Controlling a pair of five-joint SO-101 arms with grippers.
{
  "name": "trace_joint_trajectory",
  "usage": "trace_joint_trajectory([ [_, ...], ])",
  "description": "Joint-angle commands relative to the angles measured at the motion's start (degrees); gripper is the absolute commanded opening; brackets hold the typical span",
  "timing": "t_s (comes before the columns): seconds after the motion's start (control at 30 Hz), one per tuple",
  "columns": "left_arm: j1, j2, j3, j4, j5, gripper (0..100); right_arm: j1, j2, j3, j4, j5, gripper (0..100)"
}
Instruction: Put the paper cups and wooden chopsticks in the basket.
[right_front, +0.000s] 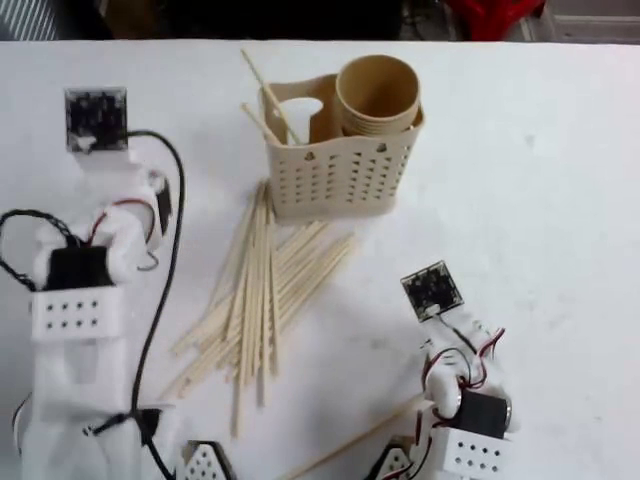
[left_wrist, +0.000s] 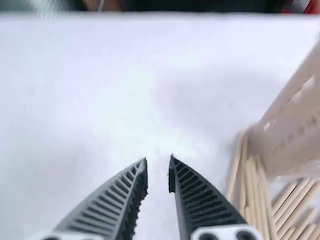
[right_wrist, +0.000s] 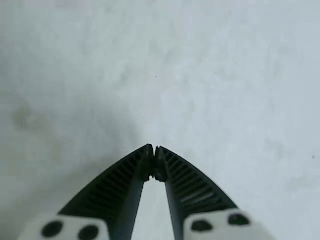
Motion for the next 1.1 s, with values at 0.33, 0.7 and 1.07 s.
trace_joint_trajectory([
  [0.33, -1.3, 13.9, 7.9, -19.3, 1.0, 9, -3.0, 7.5, -21.3, 19.4, 36.0, 17.2],
  [0.7, -1.5, 15.1, 7.9, -20.0, 1.0, 9, -25.0, 49.2, -33.8, 13.8, 33.3, 17.3],
  [1.07, -1.5, 15.1, 7.6, -20.0, 0.9, 9, -32.7, 54.6, -24.5, 14.0, 58.3, 17.3],
])
